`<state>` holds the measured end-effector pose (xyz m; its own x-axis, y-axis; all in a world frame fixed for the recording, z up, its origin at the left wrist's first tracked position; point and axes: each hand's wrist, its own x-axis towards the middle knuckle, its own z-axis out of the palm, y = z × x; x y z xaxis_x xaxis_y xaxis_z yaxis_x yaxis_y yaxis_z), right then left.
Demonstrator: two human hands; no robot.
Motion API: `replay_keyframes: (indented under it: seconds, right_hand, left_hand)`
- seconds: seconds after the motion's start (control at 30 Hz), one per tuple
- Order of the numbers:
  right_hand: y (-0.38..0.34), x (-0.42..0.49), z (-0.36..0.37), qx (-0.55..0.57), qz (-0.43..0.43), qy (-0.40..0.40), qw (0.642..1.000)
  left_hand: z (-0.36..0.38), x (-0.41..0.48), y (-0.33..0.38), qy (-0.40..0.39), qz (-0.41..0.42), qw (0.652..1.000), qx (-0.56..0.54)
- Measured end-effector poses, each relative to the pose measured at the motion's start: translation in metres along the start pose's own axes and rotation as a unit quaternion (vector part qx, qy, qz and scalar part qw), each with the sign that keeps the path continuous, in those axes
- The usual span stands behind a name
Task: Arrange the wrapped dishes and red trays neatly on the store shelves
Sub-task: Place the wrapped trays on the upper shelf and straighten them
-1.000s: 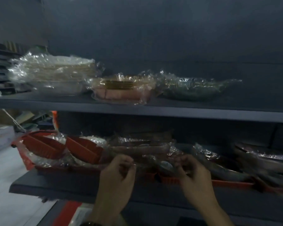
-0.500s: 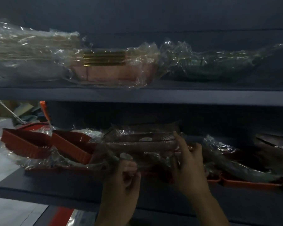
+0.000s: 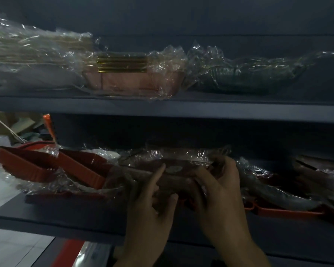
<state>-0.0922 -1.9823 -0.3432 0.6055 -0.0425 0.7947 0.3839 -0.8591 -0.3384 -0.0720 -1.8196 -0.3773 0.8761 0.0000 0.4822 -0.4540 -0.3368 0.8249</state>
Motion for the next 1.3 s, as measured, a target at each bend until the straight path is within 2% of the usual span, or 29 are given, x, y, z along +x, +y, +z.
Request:
replay_keyframes:
  seconds: [0.2,0.3,0.37,0.43,0.6,0.67,0.93,1.07,1.17,1.3]
  right_hand:
    - [-0.016,-0.020,-0.015,-0.020,-0.006,-0.002,1.000]
    - [-0.009,-0.026,-0.029,0.055,-0.022,-0.002,0.998]
    - [-0.003,-0.029,-0.043,0.121,0.003,-0.006,0.993]
    - [0.013,-0.031,-0.056,0.129,0.047,-0.004,0.991]
    - [0.049,-0.039,-0.076,0.146,0.116,-0.084,0.979]
    - [0.049,-0.043,-0.081,0.138,0.130,-0.101,0.977]
    - [-0.006,-0.044,-0.115,0.310,0.144,-0.131,0.931]
    - [-0.025,-0.043,-0.134,0.404,0.130,-0.157,0.892]
    - [-0.040,-0.043,-0.137,0.393,0.120,-0.123,0.903]
    - [-0.061,-0.043,-0.146,0.390,0.130,-0.095,0.907]
  left_hand:
    - [-0.003,-0.013,0.009,-0.041,0.059,0.997,0.017]
    - [-0.001,-0.019,0.012,-0.045,0.028,0.998,-0.016]
    - [-0.004,-0.022,0.014,-0.030,-0.006,0.999,-0.036]
    - [-0.012,-0.025,0.015,-0.010,-0.021,0.999,-0.041]
    - [-0.039,-0.032,0.019,0.003,0.023,1.000,-0.017]
    - [-0.048,-0.035,0.020,0.004,0.017,0.999,-0.042]
    - [-0.086,-0.058,0.047,-0.018,0.004,0.995,-0.102]
    - [-0.101,-0.076,0.072,-0.044,-0.026,0.990,-0.130]
    - [-0.118,-0.086,0.090,-0.055,-0.017,0.991,-0.125]
    - [-0.141,-0.098,0.115,-0.044,0.038,0.995,-0.081]
